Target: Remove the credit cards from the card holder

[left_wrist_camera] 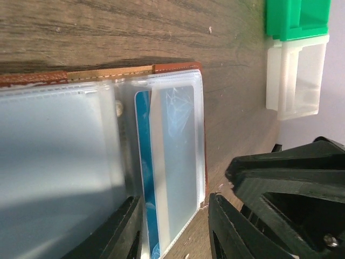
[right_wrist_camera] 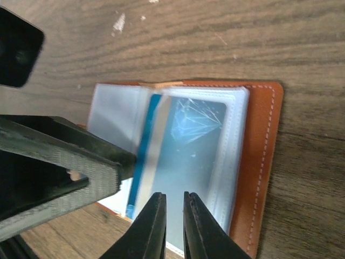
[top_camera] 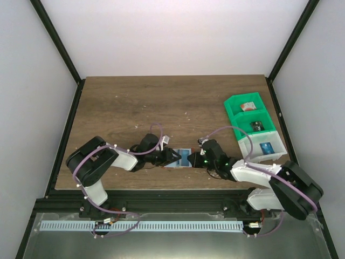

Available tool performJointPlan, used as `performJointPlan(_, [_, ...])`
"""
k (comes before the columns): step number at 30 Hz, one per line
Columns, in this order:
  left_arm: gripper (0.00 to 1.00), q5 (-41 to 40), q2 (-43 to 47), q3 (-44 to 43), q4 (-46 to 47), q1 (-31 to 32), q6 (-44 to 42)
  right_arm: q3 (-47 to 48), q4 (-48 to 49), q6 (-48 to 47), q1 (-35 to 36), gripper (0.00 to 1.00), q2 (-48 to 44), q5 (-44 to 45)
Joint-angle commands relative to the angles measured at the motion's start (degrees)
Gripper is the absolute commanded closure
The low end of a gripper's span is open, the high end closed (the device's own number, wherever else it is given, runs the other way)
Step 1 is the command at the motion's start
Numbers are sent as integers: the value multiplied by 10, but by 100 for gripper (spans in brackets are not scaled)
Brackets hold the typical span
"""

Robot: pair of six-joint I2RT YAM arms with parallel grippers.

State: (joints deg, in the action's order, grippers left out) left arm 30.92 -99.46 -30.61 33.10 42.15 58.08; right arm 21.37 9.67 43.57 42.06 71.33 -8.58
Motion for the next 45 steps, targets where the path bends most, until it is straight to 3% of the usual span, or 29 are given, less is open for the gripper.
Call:
performJointPlan(1, [64,-4,12,5,-7,3,-11,16,17,0,-2,89,33,-4])
performJointPlan(12, [63,-10,15,15,-4,3,-13,-10,50,11,-2,92,95,-13])
performJointPlan(16, [65,4,11,21,38,5,4,-14,53,14,-2,92,95,-12])
performJointPlan(28, [86,12,15,23,64,9,11,-28,67,19,-2,93,95,-14])
performJointPlan(32, [100,10,21,26,60,7,11,-29,66,20,-2,94,94,-8])
performJointPlan(43, [100,53,37,74,108,-42,-3,-30,73,18,-2,96,117,-4])
performJointPlan(45, [93,58,35,63,87,-41,-18,-28,74,18,-2,96,119,-4])
